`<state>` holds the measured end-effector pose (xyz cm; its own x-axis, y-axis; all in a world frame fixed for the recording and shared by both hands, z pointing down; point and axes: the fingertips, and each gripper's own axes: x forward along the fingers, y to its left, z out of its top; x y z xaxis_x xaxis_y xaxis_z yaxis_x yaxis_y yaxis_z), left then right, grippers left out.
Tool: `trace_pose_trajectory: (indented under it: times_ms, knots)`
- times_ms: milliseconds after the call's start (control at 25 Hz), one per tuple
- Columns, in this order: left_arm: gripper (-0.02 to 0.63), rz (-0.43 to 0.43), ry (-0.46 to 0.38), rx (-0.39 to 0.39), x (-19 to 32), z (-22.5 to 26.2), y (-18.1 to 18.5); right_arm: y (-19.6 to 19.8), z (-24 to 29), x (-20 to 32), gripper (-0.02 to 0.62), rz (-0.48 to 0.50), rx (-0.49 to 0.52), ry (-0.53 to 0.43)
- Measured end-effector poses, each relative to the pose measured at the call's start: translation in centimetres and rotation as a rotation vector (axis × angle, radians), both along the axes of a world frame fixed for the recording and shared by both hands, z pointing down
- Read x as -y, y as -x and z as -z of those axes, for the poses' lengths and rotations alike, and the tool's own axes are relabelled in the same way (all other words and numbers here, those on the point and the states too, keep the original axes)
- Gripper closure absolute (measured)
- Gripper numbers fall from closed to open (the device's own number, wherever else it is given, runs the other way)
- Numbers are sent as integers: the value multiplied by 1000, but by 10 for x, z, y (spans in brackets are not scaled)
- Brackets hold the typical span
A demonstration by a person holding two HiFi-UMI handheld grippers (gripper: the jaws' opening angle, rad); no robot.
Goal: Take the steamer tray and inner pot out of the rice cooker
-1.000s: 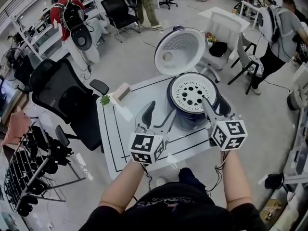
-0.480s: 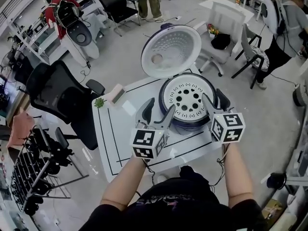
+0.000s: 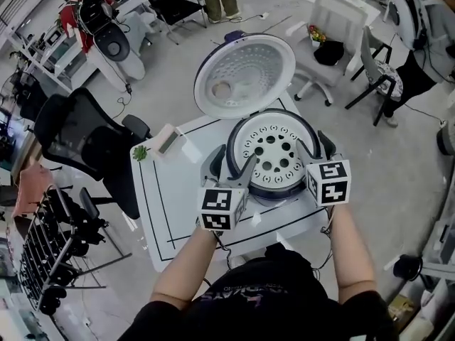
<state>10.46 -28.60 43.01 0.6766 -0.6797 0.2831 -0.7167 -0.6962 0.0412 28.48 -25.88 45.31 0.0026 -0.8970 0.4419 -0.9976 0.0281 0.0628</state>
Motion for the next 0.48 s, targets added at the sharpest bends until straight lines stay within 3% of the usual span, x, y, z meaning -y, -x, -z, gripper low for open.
trace_pose_trajectory:
  times_ms: [480]
  knots:
    - [302,17,51,59,18,-33,-11,-14,-33,19,354,35,-119,170]
